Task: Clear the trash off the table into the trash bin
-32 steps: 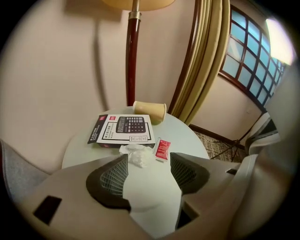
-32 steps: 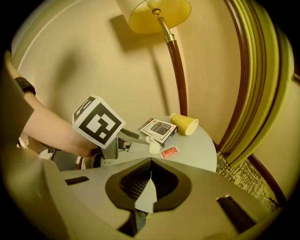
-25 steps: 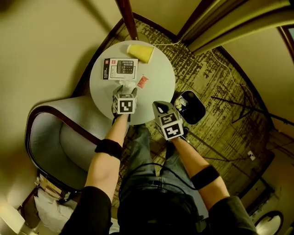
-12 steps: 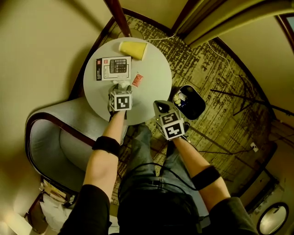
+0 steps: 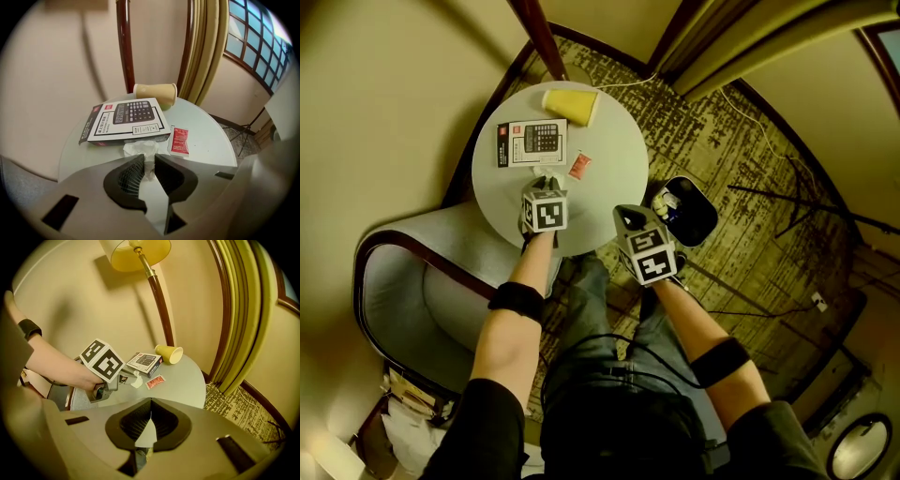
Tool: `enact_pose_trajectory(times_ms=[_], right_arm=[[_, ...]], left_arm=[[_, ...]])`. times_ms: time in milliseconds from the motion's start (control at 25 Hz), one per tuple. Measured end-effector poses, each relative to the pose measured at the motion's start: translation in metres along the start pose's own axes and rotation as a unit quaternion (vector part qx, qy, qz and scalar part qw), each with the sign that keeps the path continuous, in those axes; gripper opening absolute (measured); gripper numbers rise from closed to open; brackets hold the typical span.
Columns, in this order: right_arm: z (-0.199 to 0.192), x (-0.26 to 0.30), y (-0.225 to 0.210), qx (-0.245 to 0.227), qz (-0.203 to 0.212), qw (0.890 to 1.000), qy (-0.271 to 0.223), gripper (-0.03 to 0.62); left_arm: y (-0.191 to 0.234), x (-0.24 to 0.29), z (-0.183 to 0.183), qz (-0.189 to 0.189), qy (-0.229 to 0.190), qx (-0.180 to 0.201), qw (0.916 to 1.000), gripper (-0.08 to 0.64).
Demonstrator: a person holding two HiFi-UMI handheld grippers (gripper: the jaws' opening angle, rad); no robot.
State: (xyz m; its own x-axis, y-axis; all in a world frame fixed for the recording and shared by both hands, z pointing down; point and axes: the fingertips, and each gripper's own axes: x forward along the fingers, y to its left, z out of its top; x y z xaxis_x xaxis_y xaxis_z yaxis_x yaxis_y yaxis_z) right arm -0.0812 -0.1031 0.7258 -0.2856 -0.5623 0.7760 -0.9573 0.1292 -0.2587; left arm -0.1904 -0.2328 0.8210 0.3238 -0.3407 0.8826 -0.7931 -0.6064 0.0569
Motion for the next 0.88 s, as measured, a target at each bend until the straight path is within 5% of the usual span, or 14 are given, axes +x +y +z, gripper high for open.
enact_pose_trajectory(times_ms=[400,880], right_arm=[[0.013,-0.031,0.005,-0.007,-0.001,1.0,-0.012,0.001],[0.061,-0.104,0.029,-0.024,0.01,0.999,-0.047,0.001]], left_arm=[[-0.014,-0.056,0.013,0.005,-0.023,0.0,0.9997,0.044],[-0.057,-0.191,0.041,0.002,-0.1,0.004,0.995,0.043]])
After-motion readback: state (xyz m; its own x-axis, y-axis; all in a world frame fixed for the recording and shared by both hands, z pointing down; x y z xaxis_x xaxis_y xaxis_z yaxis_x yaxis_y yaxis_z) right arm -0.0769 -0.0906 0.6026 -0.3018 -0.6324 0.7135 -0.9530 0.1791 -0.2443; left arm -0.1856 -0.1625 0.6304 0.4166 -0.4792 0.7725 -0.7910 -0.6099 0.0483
